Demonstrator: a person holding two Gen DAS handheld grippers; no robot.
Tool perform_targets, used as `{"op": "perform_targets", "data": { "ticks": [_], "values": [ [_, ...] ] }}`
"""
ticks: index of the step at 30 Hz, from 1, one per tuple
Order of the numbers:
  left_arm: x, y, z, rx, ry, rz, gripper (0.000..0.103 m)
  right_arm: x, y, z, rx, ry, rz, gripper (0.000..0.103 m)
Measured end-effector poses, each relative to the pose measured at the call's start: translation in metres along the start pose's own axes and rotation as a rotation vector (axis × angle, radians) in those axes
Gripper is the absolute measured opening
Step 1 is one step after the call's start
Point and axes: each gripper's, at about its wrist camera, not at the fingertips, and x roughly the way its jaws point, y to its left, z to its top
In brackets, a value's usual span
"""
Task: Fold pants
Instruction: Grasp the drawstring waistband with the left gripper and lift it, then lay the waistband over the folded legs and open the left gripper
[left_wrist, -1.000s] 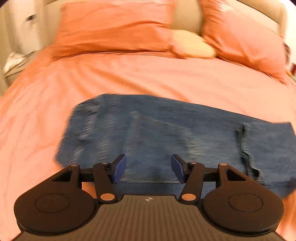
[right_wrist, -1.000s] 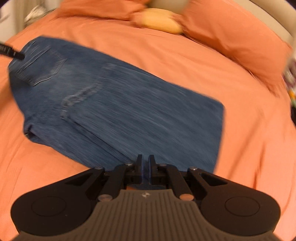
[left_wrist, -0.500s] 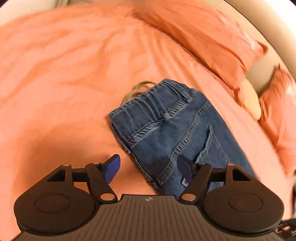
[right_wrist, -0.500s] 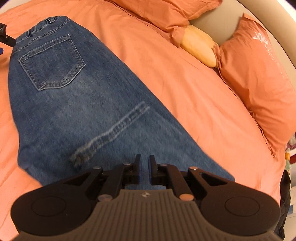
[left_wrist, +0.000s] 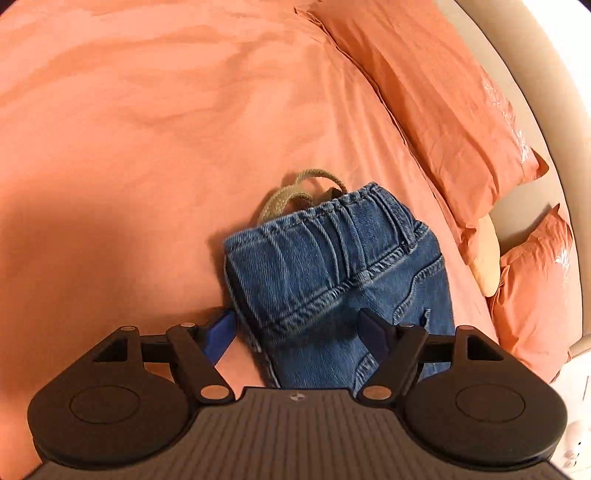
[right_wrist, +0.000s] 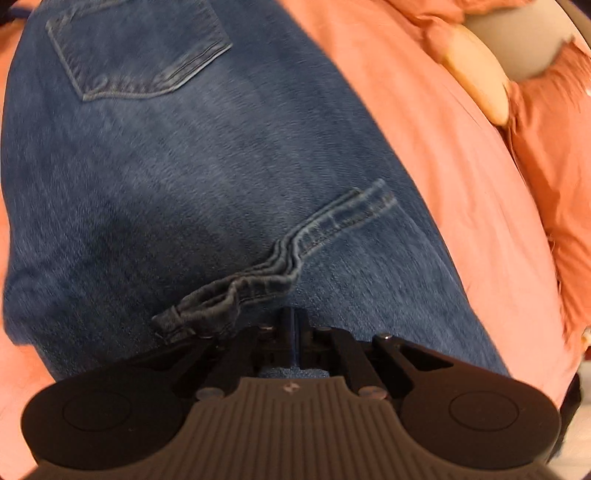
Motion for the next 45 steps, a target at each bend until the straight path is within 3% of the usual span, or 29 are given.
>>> {"op": "perform_targets", "data": {
  "ticks": [8, 10, 11, 12, 15, 18, 22, 25, 30, 33, 35, 40, 45],
  "values": [
    [0.011, 0.003, 0.011, 0.057, 0.011, -0.05, 0.091, 0.005, -0.012, 0.003, 0.039, 0.014, 0.041, 0.0],
    [0.011, 0.008, 0.014, 0.055, 0.013, -0.07, 0.079, 0.006, -0.011, 0.003, 0.031, 0.014, 0.036, 0.0],
    [0.01, 0.01, 0.015, 0.055, 0.01, -0.066, 0.063, 0.006, -0.012, 0.003, 0.031, 0.015, 0.037, 0.0],
    [0.009, 0.014, 0.015, 0.054, 0.007, -0.068, 0.054, 0.005, -0.012, 0.003, 0.035, 0.016, 0.041, 0.0],
    [0.008, 0.022, 0.015, 0.035, 0.009, -0.106, 0.038, 0.006, -0.018, 0.0, 0.072, 0.011, 0.06, 0.0],
    [-0.003, 0.011, 0.012, 0.101, -0.03, -0.092, 0.03, 0.009, -0.024, 0.0, 0.103, 0.005, 0.074, 0.0],
    [-0.019, -0.02, 0.01, 0.207, -0.077, -0.044, 0.026, 0.012, -0.037, -0.007, 0.146, -0.018, 0.121, 0.0],
    [-0.033, -0.044, 0.009, 0.283, -0.1, -0.014, 0.026, 0.018, -0.06, -0.015, 0.249, -0.03, 0.196, 0.0],
    [-0.062, -0.096, 0.005, 0.387, -0.145, -0.013, 0.025, 0.017, -0.072, -0.024, 0.272, -0.063, 0.22, 0.0],
    [-0.082, -0.137, -0.005, 0.478, -0.178, 0.003, 0.025, 0.007, -0.089, -0.036, 0.373, -0.1, 0.271, 0.002],
    [-0.096, -0.165, -0.017, 0.541, -0.207, 0.008, 0.025, -0.001, -0.101, -0.051, 0.431, -0.131, 0.302, 0.018],
    [-0.129, -0.241, -0.068, 0.676, -0.282, -0.009, 0.024, -0.023, -0.126, -0.099, 0.521, -0.186, 0.32, 0.018],
    [-0.134, -0.315, -0.151, 0.907, -0.349, 0.013, 0.024, -0.044, -0.15, -0.155, 0.628, -0.243, 0.332, 0.018]
  ]
}}
